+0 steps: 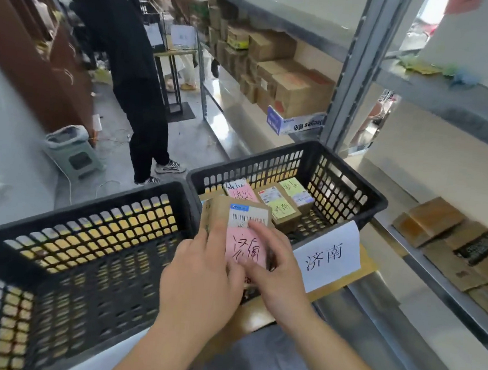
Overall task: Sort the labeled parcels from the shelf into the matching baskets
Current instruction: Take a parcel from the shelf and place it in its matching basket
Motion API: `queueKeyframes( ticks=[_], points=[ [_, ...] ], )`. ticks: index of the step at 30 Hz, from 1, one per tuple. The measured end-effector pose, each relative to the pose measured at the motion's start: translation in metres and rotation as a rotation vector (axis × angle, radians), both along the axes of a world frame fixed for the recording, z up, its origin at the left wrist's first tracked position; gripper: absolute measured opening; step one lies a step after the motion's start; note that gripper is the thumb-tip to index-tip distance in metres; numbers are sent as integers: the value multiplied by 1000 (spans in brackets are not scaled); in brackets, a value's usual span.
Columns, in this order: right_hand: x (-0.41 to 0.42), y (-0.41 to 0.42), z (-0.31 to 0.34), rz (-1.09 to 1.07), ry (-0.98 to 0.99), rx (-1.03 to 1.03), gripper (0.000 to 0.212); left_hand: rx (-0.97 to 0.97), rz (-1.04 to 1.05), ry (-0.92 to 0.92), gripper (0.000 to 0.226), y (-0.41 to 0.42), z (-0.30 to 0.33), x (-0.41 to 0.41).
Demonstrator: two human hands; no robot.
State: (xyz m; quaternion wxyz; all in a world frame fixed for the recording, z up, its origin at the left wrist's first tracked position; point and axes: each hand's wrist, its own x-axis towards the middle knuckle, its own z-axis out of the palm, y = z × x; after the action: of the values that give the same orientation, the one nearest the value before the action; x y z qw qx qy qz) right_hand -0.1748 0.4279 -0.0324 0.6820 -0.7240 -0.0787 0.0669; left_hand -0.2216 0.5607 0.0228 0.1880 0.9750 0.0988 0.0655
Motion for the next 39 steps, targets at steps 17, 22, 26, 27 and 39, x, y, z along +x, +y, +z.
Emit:
queueKeyframes(
  ticks=[17, 22, 26, 27, 39],
  points=[
    [212, -76, -18, 125, 45, -131, 49, -221, -44, -56, 76, -42, -46, 161],
    [291, -93, -54, 159, 106, -290, 47, -111, 44, 52, 77, -45, -81, 216],
    [328, -94, -81, 200, 170, -348, 47, 9, 85, 219, 76, -37, -122, 246],
    [335, -93, -86, 214, 184, -363, 48, 37, 79, 274, 77, -35, -132, 252],
    [356, -72, -119, 287, 224, -431, 46, 179, 64, 417, 63, -11, -178, 269]
  ],
)
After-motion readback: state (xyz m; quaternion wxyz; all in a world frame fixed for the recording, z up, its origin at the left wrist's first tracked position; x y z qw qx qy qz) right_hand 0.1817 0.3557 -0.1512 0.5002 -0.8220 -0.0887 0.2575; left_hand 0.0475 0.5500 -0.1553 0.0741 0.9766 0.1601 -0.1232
